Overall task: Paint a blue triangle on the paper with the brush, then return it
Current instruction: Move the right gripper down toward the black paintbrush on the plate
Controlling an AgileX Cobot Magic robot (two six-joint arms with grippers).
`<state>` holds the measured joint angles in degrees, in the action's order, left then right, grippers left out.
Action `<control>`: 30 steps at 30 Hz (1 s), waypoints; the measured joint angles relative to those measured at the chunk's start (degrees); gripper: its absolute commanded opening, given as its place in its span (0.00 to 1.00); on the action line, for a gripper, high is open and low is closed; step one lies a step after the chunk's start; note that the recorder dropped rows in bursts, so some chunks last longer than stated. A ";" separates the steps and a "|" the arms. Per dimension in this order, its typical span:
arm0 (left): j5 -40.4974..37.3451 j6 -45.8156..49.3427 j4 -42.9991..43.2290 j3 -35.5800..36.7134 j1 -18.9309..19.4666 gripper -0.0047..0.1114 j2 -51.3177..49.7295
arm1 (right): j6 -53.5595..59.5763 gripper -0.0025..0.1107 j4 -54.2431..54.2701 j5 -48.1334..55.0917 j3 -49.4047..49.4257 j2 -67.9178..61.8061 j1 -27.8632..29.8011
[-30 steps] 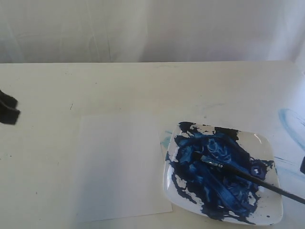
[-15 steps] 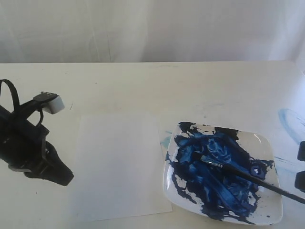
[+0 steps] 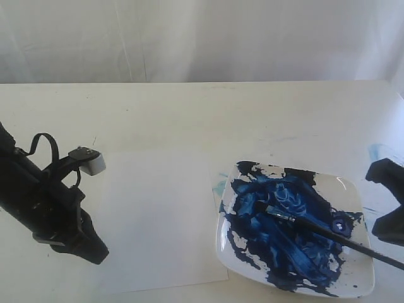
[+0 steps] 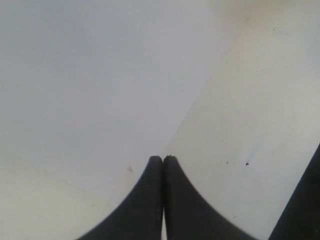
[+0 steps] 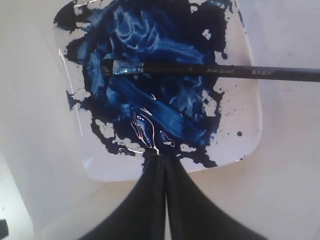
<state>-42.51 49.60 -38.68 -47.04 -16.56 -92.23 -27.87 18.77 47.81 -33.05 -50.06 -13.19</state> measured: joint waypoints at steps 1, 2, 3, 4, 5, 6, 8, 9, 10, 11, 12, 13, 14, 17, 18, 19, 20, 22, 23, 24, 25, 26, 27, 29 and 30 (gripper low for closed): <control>0.00 0.04 0.00 0.00 0.00 0.04 -0.41 | -1.21 0.02 -0.04 -0.53 0.00 -0.62 0.00; 0.00 0.03 0.22 0.00 0.00 0.04 -0.84 | -2.83 0.02 -0.16 -1.30 0.00 -1.35 0.00; 0.11 0.16 0.36 0.00 0.00 0.04 -1.30 | -4.60 0.02 -0.16 -2.06 0.00 -2.01 0.00; 0.11 0.16 0.47 0.00 0.00 0.04 -1.62 | -6.46 0.02 -0.20 -2.69 0.00 -2.59 0.00; 0.11 0.16 0.47 0.00 0.00 0.04 -1.84 | -8.38 0.02 -0.45 -3.59 0.00 -3.09 0.00; 0.11 0.16 0.58 0.00 0.00 0.04 -1.88 | -10.38 0.02 -0.87 -4.37 0.00 -3.42 0.00; 0.11 0.16 0.58 0.00 0.00 0.04 -1.88 | -14.23 0.02 -2.64 -5.34 0.00 -4.00 0.00; 0.11 0.16 0.58 0.00 0.00 0.04 -1.88 | -16.41 0.02 -4.28 -5.37 0.00 -4.15 0.00; 0.11 0.16 0.58 0.00 0.00 0.04 -1.88 | -18.22 0.02 -5.62 -5.26 0.00 -4.26 0.00; -0.05 0.16 0.58 0.00 0.00 0.04 -1.88 | -20.34 0.02 -7.22 -4.67 0.00 -4.39 0.00; -0.25 0.16 0.58 0.00 0.00 0.04 -1.88 | -22.10 0.02 -8.59 -3.65 0.00 -4.39 0.00; -0.35 0.16 0.58 0.00 0.00 0.04 -1.88 | -23.06 0.02 -9.51 -2.71 0.00 -4.39 0.00; -0.39 0.16 0.58 0.00 0.00 0.04 -1.88 | -23.84 0.02 -10.14 -1.63 0.00 -4.39 0.00; -0.48 0.16 0.58 0.00 0.00 0.04 -1.88 | -26.19 0.02 -10.19 -0.49 1.41 -4.39 0.00; -0.48 0.16 0.58 0.00 0.00 0.04 -1.88 | -26.92 0.02 -9.86 -0.61 2.33 -4.39 0.00; -0.48 0.16 0.58 0.00 0.00 0.04 -1.88 | -27.56 0.02 -9.44 -0.82 3.12 -4.39 0.00; -0.65 0.16 0.58 0.00 0.00 0.04 -1.88 | -28.45 0.02 -8.99 -1.21 4.21 -4.39 0.00; -1.02 0.27 0.58 0.00 0.00 0.04 -1.88 | -30.15 0.04 -8.52 -2.93 6.29 -4.39 0.00; -1.29 0.27 0.58 0.00 0.00 0.04 -1.88 | -30.78 0.05 -8.41 -3.84 7.01 -4.39 0.00; -1.56 0.27 0.58 0.00 0.00 0.04 -1.88 | -31.39 0.06 -8.41 -5.14 7.82 -4.39 0.00; -1.84 0.27 0.58 0.00 0.00 0.04 -1.88 | -31.80 0.07 -8.41 -6.59 8.58 -4.39 0.00; -1.99 0.27 0.58 0.00 0.00 0.04 -1.88 | -32.12 0.08 -8.41 -8.20 9.26 -4.39 0.00; -2.09 0.27 0.69 0.00 0.00 0.04 -1.88 | -32.23 0.09 -8.52 -9.94 9.85 -4.39 0.00; -2.07 0.27 0.69 0.00 0.00 0.04 -1.88 | -32.38 0.09 -8.79 -13.39 10.65 -4.39 0.00; -2.07 0.27 0.69 0.00 0.00 0.04 -1.88 | -32.38 0.09 -8.98 -15.34 10.93 -4.39 0.00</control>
<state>-44.59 49.87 -37.99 -47.04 -16.56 -94.11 -60.25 9.79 32.48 -22.12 -54.45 -13.19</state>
